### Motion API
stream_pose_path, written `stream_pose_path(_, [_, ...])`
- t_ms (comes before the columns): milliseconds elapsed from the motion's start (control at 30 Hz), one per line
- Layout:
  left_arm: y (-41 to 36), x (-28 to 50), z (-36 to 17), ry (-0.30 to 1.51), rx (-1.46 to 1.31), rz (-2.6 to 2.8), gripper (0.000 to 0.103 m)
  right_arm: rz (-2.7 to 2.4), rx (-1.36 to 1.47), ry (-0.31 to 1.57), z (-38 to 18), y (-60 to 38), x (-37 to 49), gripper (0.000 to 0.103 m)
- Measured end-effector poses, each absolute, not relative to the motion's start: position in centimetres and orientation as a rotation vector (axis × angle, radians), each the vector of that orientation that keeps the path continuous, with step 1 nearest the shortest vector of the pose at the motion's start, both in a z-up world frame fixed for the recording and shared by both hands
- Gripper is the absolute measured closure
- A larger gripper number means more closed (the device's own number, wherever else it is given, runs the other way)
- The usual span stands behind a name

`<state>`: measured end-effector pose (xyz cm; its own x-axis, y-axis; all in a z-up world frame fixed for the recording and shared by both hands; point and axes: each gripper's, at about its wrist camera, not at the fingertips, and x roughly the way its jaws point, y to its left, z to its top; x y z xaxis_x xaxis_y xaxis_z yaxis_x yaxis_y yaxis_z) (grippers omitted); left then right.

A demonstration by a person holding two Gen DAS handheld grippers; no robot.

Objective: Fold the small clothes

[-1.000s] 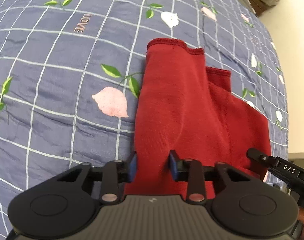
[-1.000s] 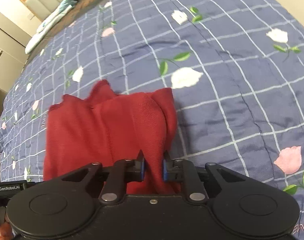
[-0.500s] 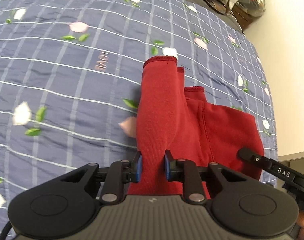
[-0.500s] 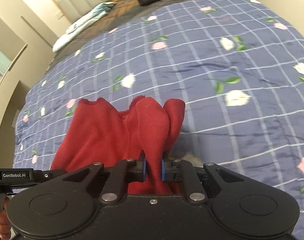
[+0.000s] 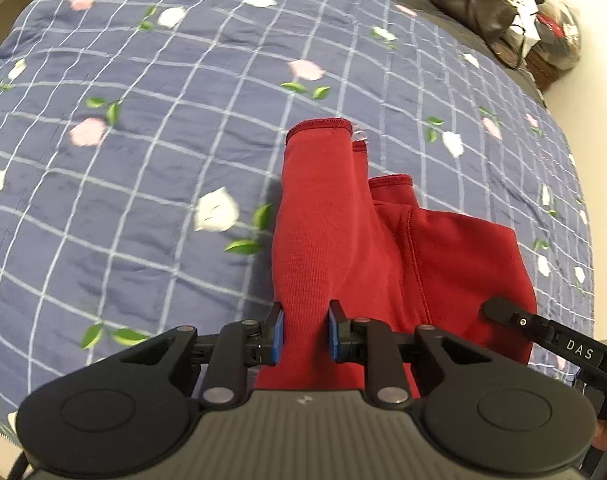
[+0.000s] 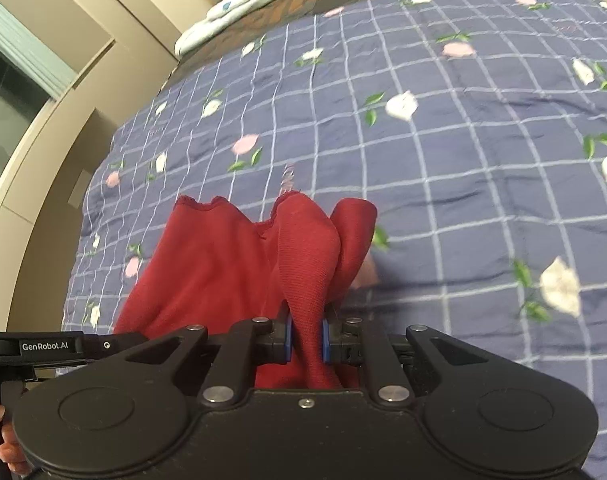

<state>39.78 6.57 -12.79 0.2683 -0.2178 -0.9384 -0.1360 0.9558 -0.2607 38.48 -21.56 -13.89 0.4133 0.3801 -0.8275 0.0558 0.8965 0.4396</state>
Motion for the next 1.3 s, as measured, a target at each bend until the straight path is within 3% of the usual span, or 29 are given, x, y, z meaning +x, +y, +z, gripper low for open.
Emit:
stream_pose_path(533, [6.4,38.9,-17.3,1.426,-0.181,-0.095,0.075,0.039,0.361,1.219,-17.0,-20.8,35.3,0.082])
stream_pose_path(633, [6.2,39.0,-17.5,1.433,-0.160,-0.079,0.066,0.003,0.343,1.216,-16.9,-20.8,34.9,0.077])
stream_pose_path(700, [6.0,39.0,-17.5,1.433,-0.130,-0.062,0.054,-0.017,0.340,1.211,-16.7,-21.0,34.8,0.076])
stream_pose_path(800, [5.8,38.8,-17.1,1.419,-0.103,-0.035,0.034,-0.037,0.335,1.203,-16.1,-21.3,34.3,0.062])
stream_pose_path(867, [5.7,38.5,-16.6,1.403,-0.089,-0.015,0.029,-0.032,0.321,1.190,-15.7,-21.3,33.9,0.050])
stream_pose_path(1133, [4.6,35.6,-13.1,1.321,-0.050,0.038,0.017,0.012,0.312,1.092,-12.6,-21.9,31.5,0.025])
stream_pose_path(1300, [3.8,32.3,-9.7,1.215,-0.062,0.067,0.002,0.073,0.267,1.008,-9.6,-21.8,28.8,0.009])
